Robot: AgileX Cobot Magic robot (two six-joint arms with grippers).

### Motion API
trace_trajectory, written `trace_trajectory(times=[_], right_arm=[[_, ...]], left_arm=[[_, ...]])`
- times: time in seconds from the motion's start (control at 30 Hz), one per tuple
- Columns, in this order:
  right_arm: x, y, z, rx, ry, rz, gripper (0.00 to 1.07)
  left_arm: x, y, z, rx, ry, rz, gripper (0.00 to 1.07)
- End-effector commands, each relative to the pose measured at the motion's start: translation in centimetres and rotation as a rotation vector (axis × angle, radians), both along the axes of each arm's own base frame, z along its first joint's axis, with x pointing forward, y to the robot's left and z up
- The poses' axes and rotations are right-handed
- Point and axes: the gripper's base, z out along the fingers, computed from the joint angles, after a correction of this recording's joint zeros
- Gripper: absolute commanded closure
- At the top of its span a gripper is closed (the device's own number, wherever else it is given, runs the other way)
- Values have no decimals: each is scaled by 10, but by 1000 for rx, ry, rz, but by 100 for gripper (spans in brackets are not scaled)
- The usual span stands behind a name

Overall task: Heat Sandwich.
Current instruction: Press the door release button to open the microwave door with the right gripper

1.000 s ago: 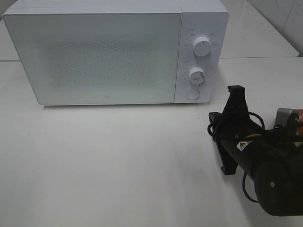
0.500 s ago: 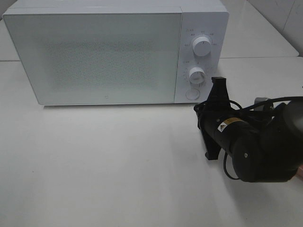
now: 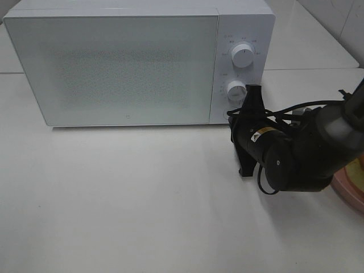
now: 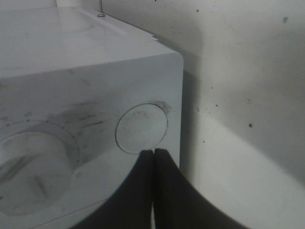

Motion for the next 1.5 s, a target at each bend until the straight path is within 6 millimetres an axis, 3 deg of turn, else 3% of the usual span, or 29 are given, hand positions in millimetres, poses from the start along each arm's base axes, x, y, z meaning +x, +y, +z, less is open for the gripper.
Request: trace_trajectory(times=[0.03, 0.57, 0.87, 1.03, 1.33, 1.5], right_arm=[[10, 3, 1, 10, -6, -1, 107], [42, 2, -1, 12, -40, -44, 107], [51, -3, 23, -11, -295, -98, 107], [55, -1, 28, 2, -315, -110, 107], [83, -2, 53, 7, -425, -143, 107], [86, 0, 55, -6, -426, -136, 107]], left_arm=[[0, 0, 1, -1, -16, 6, 9], [0, 0, 1, -1, -16, 6, 9], [0, 0, 1, -1, -16, 6, 9], [0, 0, 1, -1, -16, 6, 9], [0, 0, 1, -1, -16, 6, 9], [0, 0, 1, -1, -16, 6, 9]])
